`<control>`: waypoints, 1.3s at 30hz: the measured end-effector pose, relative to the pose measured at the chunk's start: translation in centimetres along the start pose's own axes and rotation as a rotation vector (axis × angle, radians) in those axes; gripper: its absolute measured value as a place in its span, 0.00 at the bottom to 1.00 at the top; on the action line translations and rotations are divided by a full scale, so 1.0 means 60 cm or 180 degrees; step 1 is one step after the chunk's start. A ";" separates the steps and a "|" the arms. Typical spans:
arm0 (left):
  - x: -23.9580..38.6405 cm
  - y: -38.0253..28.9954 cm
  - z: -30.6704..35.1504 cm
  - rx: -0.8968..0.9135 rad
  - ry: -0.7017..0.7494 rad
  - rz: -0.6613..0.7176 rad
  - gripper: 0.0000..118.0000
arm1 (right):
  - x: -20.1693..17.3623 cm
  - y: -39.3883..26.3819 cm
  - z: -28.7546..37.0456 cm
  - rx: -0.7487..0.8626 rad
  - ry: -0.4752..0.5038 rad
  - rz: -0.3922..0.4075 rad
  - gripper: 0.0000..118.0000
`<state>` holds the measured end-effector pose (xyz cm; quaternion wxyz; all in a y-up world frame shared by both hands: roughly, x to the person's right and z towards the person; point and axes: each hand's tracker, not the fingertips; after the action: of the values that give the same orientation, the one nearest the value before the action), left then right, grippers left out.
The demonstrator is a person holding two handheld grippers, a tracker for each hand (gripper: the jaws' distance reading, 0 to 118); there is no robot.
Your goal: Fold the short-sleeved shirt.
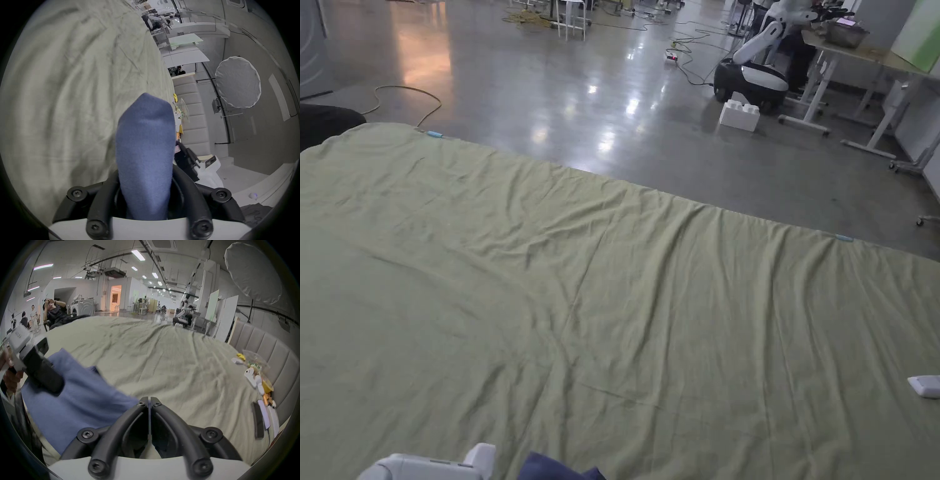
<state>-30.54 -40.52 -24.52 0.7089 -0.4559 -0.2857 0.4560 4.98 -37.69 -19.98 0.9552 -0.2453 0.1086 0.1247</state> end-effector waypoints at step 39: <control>0.045 0.227 0.548 0.0958 0.3920 -0.0270 0.67 | 0.232 0.204 0.054 0.0819 -0.0869 -0.0479 0.03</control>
<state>-61.66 -23.07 -23.02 0.8171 -0.5182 0.2238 0.1170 15.04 -23.14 -26.36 0.9912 -0.1095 -0.0255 0.0701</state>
